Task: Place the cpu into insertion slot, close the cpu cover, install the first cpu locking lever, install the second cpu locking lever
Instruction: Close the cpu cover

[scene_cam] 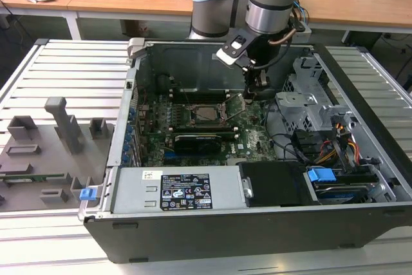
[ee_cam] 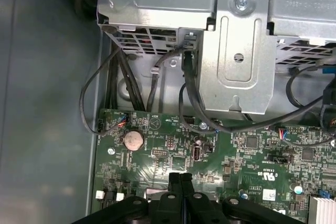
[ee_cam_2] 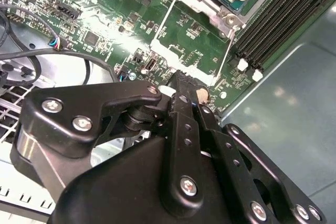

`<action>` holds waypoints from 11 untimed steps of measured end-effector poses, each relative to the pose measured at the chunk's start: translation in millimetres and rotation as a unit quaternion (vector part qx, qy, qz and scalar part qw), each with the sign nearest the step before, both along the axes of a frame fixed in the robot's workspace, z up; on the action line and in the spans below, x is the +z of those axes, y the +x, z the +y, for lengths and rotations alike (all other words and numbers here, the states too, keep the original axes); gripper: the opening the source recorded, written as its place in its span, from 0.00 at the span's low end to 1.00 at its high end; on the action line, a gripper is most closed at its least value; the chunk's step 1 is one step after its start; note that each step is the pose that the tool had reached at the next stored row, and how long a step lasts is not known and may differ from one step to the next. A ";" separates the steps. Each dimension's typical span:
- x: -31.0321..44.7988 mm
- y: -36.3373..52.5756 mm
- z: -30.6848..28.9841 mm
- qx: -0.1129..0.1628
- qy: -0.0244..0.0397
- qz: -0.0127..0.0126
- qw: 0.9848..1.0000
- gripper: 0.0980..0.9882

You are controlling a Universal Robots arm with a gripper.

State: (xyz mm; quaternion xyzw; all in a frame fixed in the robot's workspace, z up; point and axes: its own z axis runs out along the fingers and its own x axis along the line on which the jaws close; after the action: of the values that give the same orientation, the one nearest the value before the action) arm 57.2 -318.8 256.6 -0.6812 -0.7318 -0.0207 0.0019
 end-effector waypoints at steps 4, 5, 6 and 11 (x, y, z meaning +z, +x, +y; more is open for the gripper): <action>-0.8 4.4 0.1 -0.002 0.000 0.000 1.000 0.01; -1.0 5.6 0.0 -0.003 0.000 0.000 1.000 0.01; -1.7 6.7 0.0 -0.003 0.000 0.001 1.000 0.01; -6.9 8.5 0.0 -0.005 0.000 0.001 1.000 0.01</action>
State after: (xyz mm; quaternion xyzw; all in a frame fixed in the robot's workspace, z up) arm 65.7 -318.7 249.7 -0.6846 -0.7287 -0.0199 0.0027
